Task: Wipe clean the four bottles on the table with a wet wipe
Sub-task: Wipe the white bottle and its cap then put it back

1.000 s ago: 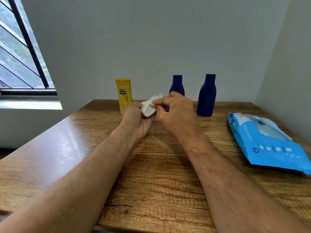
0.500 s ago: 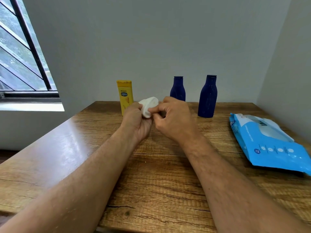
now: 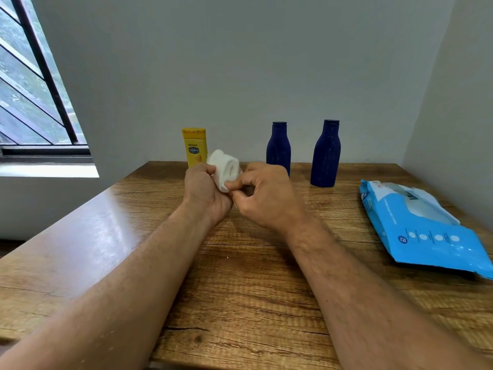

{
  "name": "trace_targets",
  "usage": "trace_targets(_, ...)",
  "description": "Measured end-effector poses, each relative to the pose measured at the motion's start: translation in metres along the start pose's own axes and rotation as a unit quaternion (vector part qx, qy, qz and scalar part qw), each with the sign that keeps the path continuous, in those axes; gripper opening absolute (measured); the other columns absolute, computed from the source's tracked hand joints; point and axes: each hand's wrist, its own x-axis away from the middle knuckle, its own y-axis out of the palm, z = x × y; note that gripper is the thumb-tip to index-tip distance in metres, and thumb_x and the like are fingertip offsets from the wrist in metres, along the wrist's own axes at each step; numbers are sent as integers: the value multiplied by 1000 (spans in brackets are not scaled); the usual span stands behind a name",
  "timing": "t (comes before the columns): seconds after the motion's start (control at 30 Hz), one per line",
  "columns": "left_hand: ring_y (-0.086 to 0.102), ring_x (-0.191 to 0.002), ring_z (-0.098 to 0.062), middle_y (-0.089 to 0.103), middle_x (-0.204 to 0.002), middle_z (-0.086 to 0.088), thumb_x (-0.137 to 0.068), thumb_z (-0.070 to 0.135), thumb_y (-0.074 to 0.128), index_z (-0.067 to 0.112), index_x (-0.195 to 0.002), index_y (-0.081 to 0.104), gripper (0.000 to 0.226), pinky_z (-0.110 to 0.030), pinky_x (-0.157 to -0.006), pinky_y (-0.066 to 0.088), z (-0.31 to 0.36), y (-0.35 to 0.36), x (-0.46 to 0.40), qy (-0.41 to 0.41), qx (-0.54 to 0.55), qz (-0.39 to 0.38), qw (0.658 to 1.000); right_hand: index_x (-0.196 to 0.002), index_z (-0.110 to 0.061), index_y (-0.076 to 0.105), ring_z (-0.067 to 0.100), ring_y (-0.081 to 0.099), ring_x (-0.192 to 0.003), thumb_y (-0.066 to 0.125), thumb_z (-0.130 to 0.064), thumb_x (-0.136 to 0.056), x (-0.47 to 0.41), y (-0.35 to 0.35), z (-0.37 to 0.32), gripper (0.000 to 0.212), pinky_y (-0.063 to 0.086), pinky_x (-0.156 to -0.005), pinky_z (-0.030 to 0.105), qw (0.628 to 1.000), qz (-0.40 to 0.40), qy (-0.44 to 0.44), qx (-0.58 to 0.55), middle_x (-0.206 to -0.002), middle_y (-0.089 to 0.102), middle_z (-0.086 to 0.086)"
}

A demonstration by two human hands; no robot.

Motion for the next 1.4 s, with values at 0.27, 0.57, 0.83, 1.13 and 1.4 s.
trace_targets(0.27,70,-66,-29,61,-78,-14,-87,42,67,13,-104,55,35,-45,-65,59,-1,4,7,-3,-38,-42,998,-87,-16,79,-2,68,-77,76,-8,-78,-2,0,-1,12,53,-66,10,988,22,85,-125,-81,71,-12)
trace_targets(0.57,67,-102,-39,58,-128,-27,-84,28,50,-2,-138,44,63,-50,-84,58,-3,1,5,-27,42,-52,997,-90,-13,79,0,67,-78,76,-8,-82,-7,-2,-4,10,52,-67,9,959,111,143,-218,-84,73,-7)
trace_targets(0.83,56,-113,-41,56,-121,-27,-88,22,36,-6,-128,45,50,-52,-100,47,4,-1,10,-49,18,-71,996,-93,-20,79,1,65,-95,78,-11,-81,-7,0,8,15,52,-83,14,964,19,197,-179,-102,72,-10)
trace_targets(1.13,71,-85,-37,72,-89,-23,-92,17,28,-4,-116,53,41,-48,-86,55,0,5,18,-52,-43,-106,992,-96,-22,78,1,60,-87,75,-16,-85,-7,-5,7,13,44,-71,6,971,42,196,-131,-98,67,-11)
trace_targets(1.4,72,-72,-37,71,-78,-23,-93,14,33,-1,-111,48,29,-50,-64,61,2,1,13,-41,-67,-52,996,-89,-21,80,-6,58,-86,80,-11,-78,-5,-12,3,14,39,-66,-4,970,-52,185,-149,-85,63,-21)
